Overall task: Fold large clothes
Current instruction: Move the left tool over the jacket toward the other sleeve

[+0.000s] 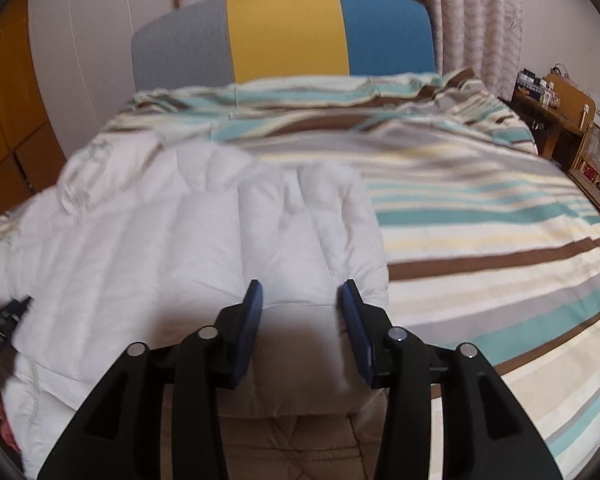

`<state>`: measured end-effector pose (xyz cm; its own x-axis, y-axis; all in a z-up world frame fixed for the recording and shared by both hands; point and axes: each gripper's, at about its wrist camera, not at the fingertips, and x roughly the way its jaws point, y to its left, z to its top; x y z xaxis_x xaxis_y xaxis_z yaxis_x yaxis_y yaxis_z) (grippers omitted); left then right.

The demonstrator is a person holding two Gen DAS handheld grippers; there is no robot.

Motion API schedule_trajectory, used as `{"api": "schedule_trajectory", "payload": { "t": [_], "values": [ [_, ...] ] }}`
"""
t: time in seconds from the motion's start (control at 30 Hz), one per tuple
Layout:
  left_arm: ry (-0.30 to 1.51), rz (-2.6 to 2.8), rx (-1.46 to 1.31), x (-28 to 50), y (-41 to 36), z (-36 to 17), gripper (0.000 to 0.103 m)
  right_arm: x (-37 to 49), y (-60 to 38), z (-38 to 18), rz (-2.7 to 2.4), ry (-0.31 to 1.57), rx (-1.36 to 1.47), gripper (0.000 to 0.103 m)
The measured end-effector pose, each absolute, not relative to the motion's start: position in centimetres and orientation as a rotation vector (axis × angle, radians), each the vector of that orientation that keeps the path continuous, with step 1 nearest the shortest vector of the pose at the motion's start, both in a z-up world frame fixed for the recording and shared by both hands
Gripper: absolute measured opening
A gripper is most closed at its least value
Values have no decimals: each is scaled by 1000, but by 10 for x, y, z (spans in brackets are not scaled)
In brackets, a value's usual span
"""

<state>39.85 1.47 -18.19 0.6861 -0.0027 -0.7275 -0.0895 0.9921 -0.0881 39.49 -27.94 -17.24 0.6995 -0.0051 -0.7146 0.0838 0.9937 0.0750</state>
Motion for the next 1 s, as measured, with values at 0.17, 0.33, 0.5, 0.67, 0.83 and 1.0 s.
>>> {"api": "schedule_trajectory", "payload": {
  "t": [0.17,0.33,0.5,0.67,0.83,1.0],
  "values": [
    [816,52,-115,398,15,-182,54,401,-274,-182,-64,799,58,44],
    [825,59,-94,395,12,-172,64,401,-274,-184,-63,798,63,44],
    [767,159,-108,401,25,-152,86,402,-274,-184,-62,794,65,44],
    [870,166,-165,417,47,-184,91,402,-274,-184,-63,793,64,45],
    [878,165,-143,416,46,-183,94,402,-273,-183,-69,792,52,45],
    [874,128,-172,403,55,-169,100,401,-273,-183,-69,792,50,45]
  ]
}}
